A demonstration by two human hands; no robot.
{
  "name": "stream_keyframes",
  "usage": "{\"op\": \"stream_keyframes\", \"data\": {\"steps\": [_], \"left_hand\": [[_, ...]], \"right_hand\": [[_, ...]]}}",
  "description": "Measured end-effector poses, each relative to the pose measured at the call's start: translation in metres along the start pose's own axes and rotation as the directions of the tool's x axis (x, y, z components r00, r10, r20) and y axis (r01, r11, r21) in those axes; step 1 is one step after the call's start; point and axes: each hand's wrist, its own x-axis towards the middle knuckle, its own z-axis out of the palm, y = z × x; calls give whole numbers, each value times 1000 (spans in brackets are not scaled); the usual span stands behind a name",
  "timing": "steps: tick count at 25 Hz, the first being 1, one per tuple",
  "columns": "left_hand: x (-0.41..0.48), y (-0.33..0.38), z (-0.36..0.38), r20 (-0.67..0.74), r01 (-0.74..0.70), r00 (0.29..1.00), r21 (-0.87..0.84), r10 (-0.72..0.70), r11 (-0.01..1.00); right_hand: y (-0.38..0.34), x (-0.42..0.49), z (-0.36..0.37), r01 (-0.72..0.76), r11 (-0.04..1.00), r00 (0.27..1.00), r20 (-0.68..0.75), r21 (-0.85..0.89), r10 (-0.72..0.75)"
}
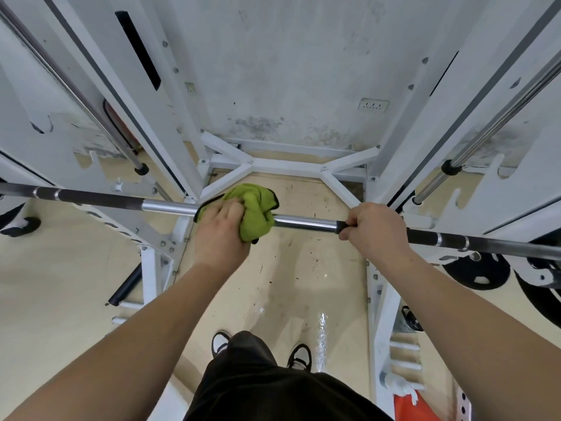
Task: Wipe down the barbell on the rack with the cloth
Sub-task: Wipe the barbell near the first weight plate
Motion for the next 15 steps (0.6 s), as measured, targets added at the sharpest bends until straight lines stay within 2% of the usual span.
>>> {"op": "stream_keyframes", "data": {"steps": [2,3,4,6,7,8,9,10,11,12,13,14,15], "left_hand": [[7,30,-3,51,173,984,-14,-172,985],[9,51,-1,90,180,980,-28,-177,983],[6,73,1,131,101,987,-60,-92,993],[-11,107,8,140,-142,976,-173,167,975],[-24,115,11,143,-199,962,-222,233,955],[-40,117,10,178,-152,962,-272,205,950],[-57,112,6,240,9,968,-323,72,946],[-70,102,2,364,279,922,-394,-130,876],[-74,90,-3,525,602,782,-496,-336,626],[-71,71,-7,659,805,588,-532,-470,262],[-65,49,-9,737,846,432,-531,-520,-50],[-58,23,-16,764,813,348,-534,-543,-231],[-50,0,-23,761,772,326,-556,-560,-306]], "right_hand": [[-1,-3,2,-7,1000,1000,0,21,7],[-1,-5,2,-13,999,1000,5,41,12],[-1,-6,3,-18,999,1000,-1,49,18],[0,-7,5,-5,1000,1000,-30,29,5],[-1,-7,6,1,1000,1000,-26,1,-1],[-4,-7,4,11,1000,1000,-23,-23,-12],[-9,-6,5,37,999,998,-42,-22,-38],[-15,-7,3,58,998,995,-87,12,-57],[-24,-8,2,85,994,985,-153,67,-73],[-38,-7,2,119,986,976,-196,116,-94],[-54,-5,3,164,975,968,-215,151,-130],[-74,-1,6,203,963,966,-198,176,-167],[-92,5,10,233,954,964,-177,187,-201]]}}
